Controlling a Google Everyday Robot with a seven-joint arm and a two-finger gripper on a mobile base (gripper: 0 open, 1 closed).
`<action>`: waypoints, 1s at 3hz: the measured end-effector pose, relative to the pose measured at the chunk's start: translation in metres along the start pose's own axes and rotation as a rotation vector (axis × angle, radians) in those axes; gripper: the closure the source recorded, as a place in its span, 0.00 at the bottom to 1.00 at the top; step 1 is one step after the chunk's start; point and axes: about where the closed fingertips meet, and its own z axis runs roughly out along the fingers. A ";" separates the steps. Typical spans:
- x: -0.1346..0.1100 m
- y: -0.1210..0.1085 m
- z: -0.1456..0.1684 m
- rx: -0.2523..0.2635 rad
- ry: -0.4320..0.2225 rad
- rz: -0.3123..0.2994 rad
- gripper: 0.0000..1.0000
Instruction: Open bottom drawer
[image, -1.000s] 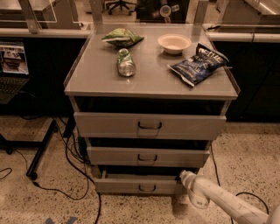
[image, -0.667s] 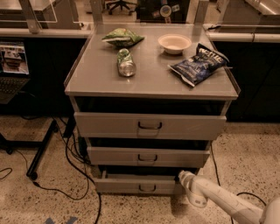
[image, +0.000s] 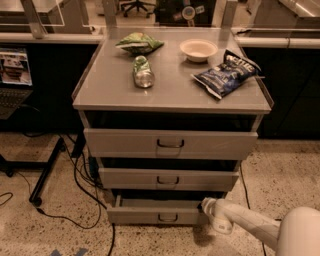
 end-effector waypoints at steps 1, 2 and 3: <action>-0.001 0.001 -0.001 0.000 0.000 -0.001 1.00; 0.014 -0.026 -0.024 -0.001 0.047 0.007 1.00; 0.014 -0.026 -0.024 -0.001 0.048 0.007 1.00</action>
Offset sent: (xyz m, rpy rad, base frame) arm -0.2069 -0.0835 0.0152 0.1483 0.2214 0.0628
